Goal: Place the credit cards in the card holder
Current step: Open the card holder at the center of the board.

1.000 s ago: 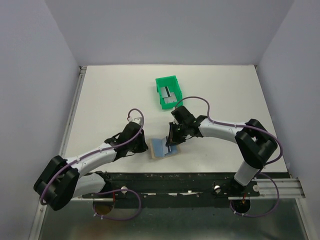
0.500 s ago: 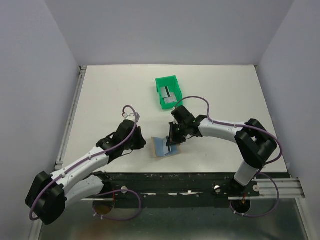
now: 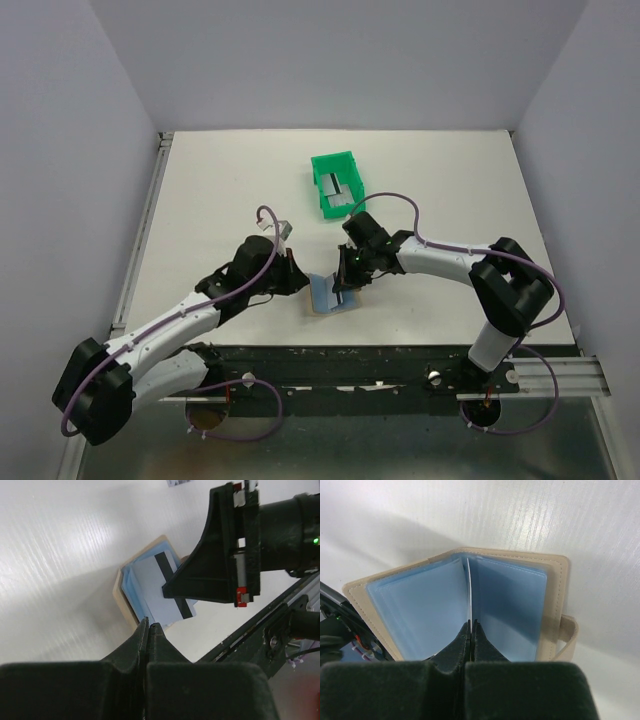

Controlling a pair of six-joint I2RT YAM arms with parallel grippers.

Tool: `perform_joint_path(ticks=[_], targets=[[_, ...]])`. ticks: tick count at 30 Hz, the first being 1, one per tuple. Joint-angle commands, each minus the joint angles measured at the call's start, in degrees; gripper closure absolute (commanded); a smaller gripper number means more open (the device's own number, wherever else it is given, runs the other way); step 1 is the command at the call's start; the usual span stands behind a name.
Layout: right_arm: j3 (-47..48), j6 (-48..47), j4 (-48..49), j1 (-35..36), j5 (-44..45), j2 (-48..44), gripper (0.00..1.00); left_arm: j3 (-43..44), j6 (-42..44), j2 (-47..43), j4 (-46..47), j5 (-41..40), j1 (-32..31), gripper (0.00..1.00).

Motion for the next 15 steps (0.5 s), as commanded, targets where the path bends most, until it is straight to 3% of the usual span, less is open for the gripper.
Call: perform_joint_path(ticks=[1,15], targets=[[-0.46,-0.4,-2.37,0.49,3.01,1.74,1.0,1.24,1.08,3.59,1.85,3.4,-0.56,1.0],[-0.37,-0.23,-2.55,0.4,3.1,2.44,1.0,0.89,1.61,9.4,2.03,2.88,-0.74,1.0]])
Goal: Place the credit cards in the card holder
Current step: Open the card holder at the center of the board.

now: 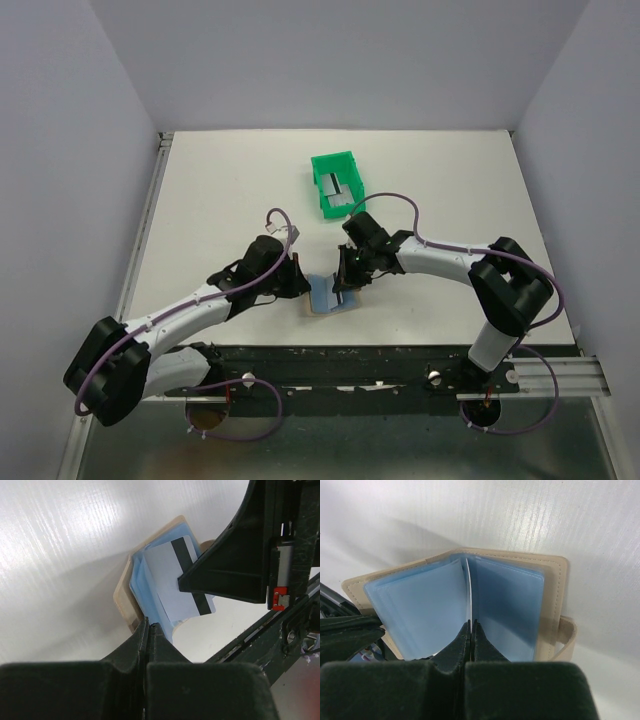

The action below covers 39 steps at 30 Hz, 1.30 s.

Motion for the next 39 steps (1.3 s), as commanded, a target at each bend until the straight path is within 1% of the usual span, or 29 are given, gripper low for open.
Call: perform_joint_path(ticks=[1,12,17,27,39], targets=[[-0.46,-0.34,-2.57,0.4,3.08,2.18,1.0,0.8,0.84,1.29,0.76,0.69,-0.24,1.0],[-0.63,-0.16,-2.48,0.4,3.08,2.36,1.0,0.1,0.84,0.06,-1.53,-1.16,-0.24,1.0],[-0.63,-0.25,-2.39,0.4,3.08,2.36,1.0,-0.43,0.49,0.15,-0.83,-0.98,-0.32,1.0],[-1.33,0.01,-2.13,0.4,2.9,1.92,1.0,-0.95,-0.03,5.51,3.92,1.83,-0.32,1.0],[-1.6,0.28,-1.51,0.4,2.2,2.27,1.0,-0.78,-0.47,8.94,7.0,2.88,-0.76,1.0]])
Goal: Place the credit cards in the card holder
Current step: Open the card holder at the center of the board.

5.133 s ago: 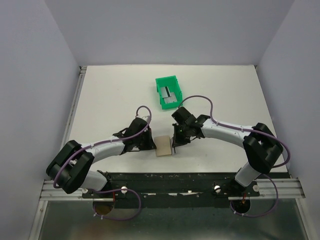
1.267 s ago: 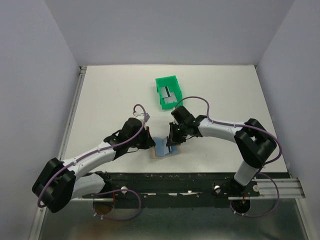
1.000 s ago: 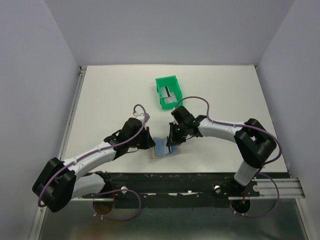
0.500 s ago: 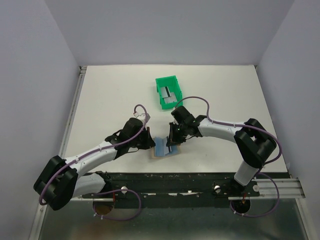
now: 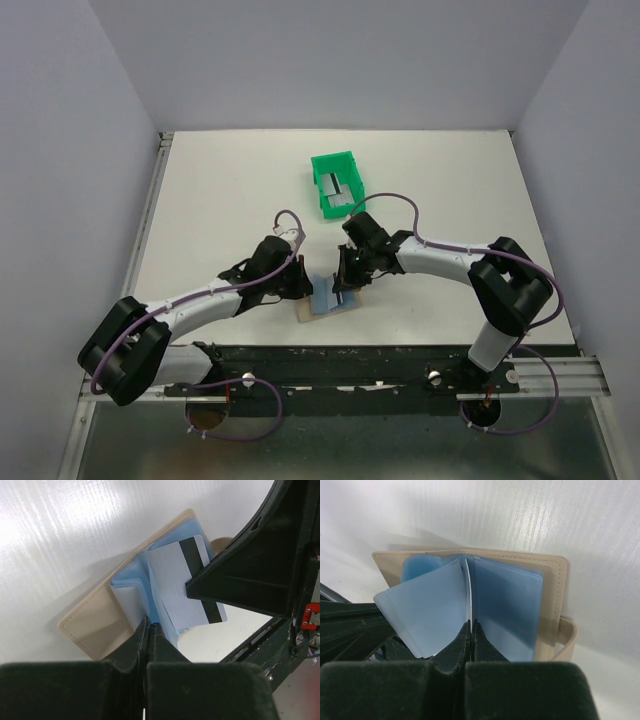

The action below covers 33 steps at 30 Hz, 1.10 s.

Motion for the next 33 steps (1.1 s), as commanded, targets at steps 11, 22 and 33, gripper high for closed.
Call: perform_joint_path(ticks=[11,22,33], targets=[[-2.28,0.56,-0.28,0.4,1.17,2.42,1.0,2.56,0.18,6.12,3.66,2.8,-1.25,1.0],[-3.07,1.09,1.3,0.4,-0.33,2.6,1.0,7.04,0.1,11.92,4.45,3.6,-3.62,1.0],[-4.56,1.71,0.34,0.23,2.3,-1.44,1.0,7.31,-0.34,16.58,5.85,3.51,-4.41,1.0]])
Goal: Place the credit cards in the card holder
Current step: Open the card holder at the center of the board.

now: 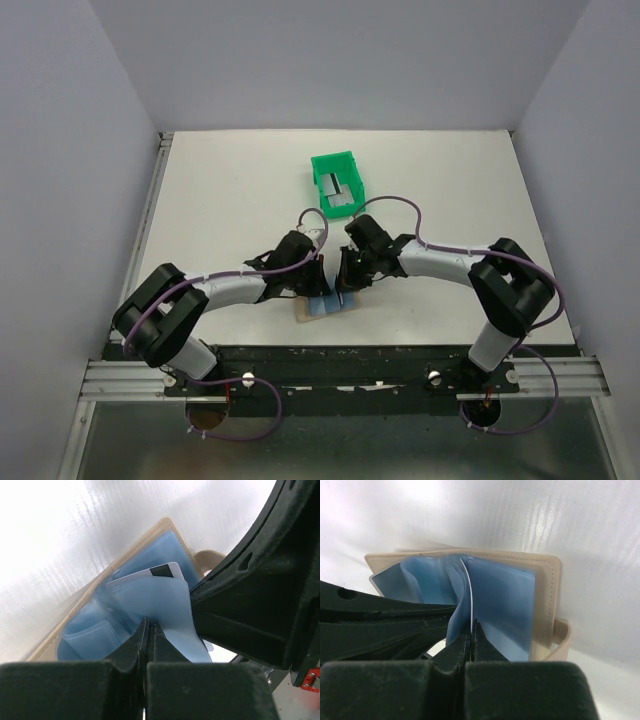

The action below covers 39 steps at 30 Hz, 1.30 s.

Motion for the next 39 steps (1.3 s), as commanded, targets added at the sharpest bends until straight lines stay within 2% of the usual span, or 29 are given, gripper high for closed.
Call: perform_joint_path(ticks=[1,16,20,23,30,39], targets=[[-2.25,-0.04,-3.51,0.38,3.9,-2.01,1.0,0.44,-0.39,2.42,1.83,0.95,-0.96,1.0],[-0.67,-2.24,-17.49,0.38,20.25,-14.23,0.99,0.97,-0.74,4.62,2.98,0.86,-1.75,1.0],[-1.72,-3.47,-16.01,0.29,18.51,-18.0,1.0,1.32,-1.18,4.71,3.07,0.77,-2.1,1.0],[-2.77,-4.79,-12.32,0.38,12.88,-19.68,1.0,1.41,-1.35,4.7,3.15,0.69,-2.28,1.0],[-2.69,-3.65,-9.14,0.29,7.34,-14.68,0.99,1.67,-1.53,4.27,3.24,0.77,-2.37,1.0],[-1.55,-1.71,-12.04,0.47,11.28,-7.38,1.0,1.5,-1.44,-1.18,0.43,-0.72,-2.37,1.0]])
